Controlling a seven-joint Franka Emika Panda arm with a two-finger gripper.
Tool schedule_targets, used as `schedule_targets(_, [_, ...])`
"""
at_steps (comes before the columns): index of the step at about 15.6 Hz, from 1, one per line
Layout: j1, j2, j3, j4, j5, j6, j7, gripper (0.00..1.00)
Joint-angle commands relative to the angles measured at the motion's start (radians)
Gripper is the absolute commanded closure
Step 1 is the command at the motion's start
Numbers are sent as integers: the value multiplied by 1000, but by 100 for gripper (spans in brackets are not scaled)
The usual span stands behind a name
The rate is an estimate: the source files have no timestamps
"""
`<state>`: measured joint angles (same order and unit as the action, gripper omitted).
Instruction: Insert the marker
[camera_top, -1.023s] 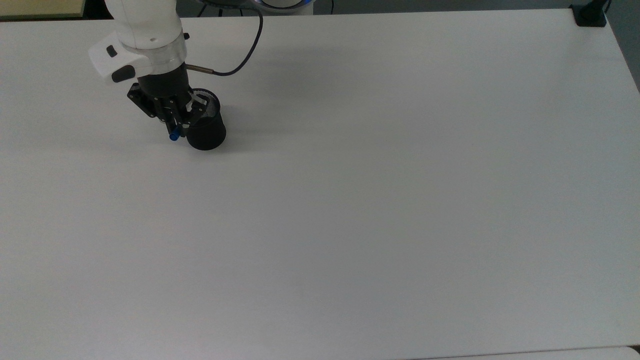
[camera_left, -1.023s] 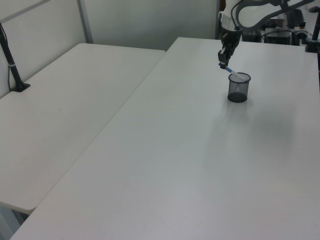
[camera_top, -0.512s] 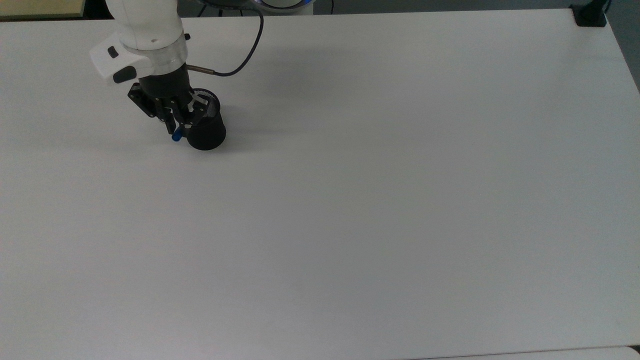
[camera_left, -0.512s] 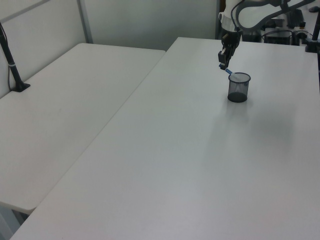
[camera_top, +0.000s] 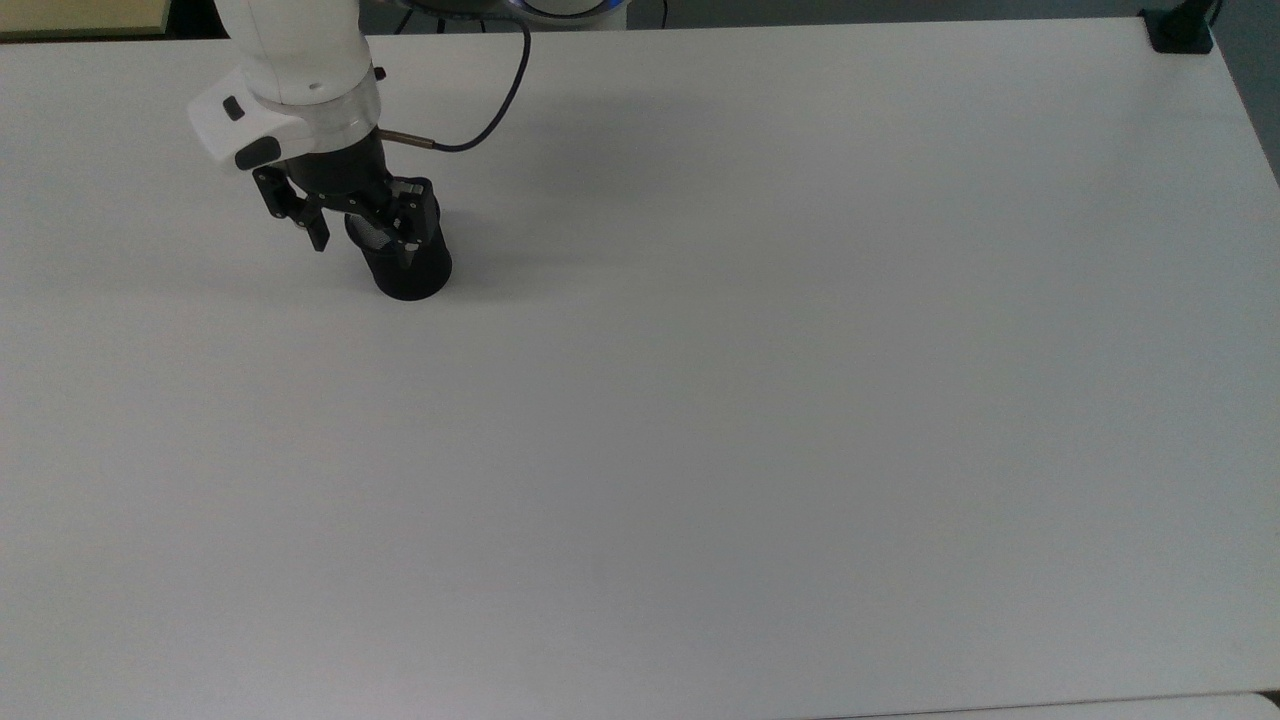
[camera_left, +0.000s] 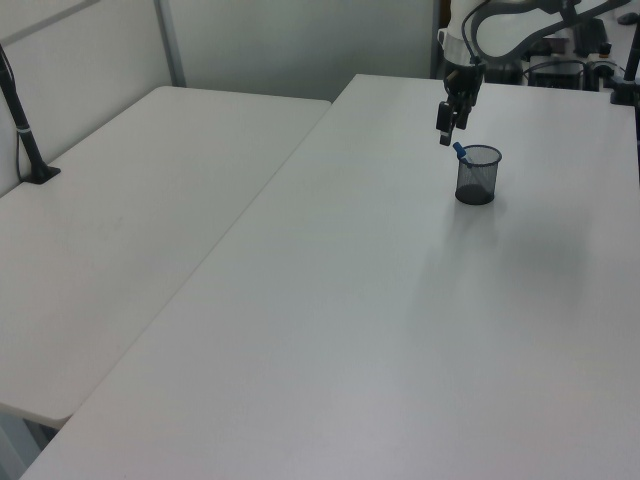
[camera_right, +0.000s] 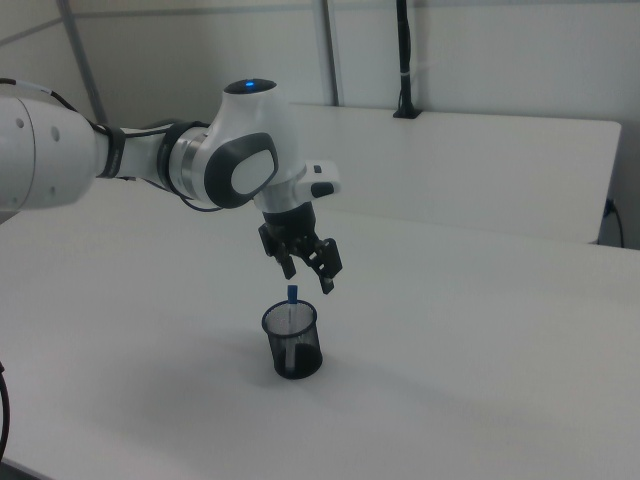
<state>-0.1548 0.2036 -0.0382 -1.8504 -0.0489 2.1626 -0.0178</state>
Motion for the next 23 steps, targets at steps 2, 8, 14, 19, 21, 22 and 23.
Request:
schedule_targets(2, [6,-38,-2,55,12,-156,-16,0])
schedule_targets(8, [-3,-107,-2,149,12,-342,-36,0])
schedule_targets(14, [6,-147,3,221,24,-497,-63,0])
schedule_targets(19, [-6,-148,-8,230,53,-503,-67,0])
schedule_targets(21, [-12,-167,-8,226,53,-506,-59,0])
schedule_targets(22, [-12,-167,-6,227,53,-513,-56,0])
schedule_targets(23, [-12,-168,-6,227,53,-521,-56,0])
